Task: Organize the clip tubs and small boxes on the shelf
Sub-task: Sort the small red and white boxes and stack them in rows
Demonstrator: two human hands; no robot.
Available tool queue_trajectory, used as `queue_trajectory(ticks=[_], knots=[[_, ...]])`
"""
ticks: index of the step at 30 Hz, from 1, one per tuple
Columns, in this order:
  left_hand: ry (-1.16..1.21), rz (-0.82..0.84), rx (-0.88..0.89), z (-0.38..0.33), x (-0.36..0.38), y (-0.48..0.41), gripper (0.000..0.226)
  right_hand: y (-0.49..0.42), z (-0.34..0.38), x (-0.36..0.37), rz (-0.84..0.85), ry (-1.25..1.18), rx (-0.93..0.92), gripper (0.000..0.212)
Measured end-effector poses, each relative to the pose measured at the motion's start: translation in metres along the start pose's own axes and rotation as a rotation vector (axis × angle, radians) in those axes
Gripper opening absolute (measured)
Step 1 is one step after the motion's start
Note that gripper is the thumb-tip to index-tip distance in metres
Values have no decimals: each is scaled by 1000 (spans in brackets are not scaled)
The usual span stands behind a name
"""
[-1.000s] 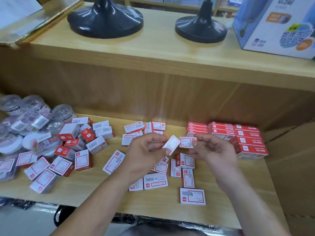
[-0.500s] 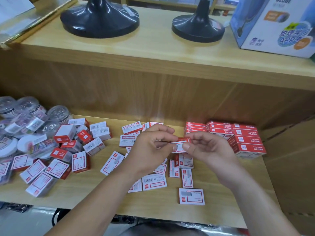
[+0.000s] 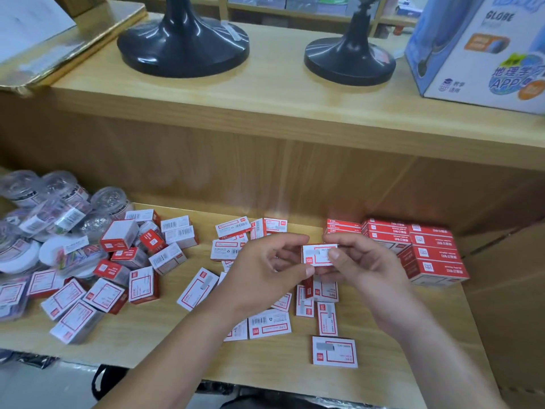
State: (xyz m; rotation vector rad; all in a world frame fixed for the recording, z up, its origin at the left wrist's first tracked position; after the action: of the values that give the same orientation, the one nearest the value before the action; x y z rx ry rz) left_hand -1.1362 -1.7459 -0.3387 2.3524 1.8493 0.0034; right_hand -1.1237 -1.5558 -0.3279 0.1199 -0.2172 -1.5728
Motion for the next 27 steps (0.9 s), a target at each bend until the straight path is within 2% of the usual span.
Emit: queue_trajectory(ticks=[8,11,13,17,21,27], knots=[[-14,-62,-17,2,1,3,23,2,0,4,34,10,-5,25],[60,-93,-5,2,-4,3,19,4,-2,-1,-29,-56,17,31],[85,-135,13,3,-14,3,21,4,-3,-7,-82,-57,16,27],[-83,-59,111,-2,-25,6,19,0,-2,-13,-117,7,-15,21],[-171,37,161,-6,-12,5,10,-1,4,-5,-67,80,-43,20],[-330,41,217,-6,-7,0,20,0,7,0,7,216,-19,33]])
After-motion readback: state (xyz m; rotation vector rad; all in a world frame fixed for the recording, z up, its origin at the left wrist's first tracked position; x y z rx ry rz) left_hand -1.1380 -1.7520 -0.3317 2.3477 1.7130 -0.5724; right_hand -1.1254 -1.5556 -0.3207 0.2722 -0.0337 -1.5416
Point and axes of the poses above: each hand's wrist, its own y-axis away from the middle knuckle, its own x-axis out of the palm, z = x × y, the point moved 3 cm from there along -y, towards the middle knuckle
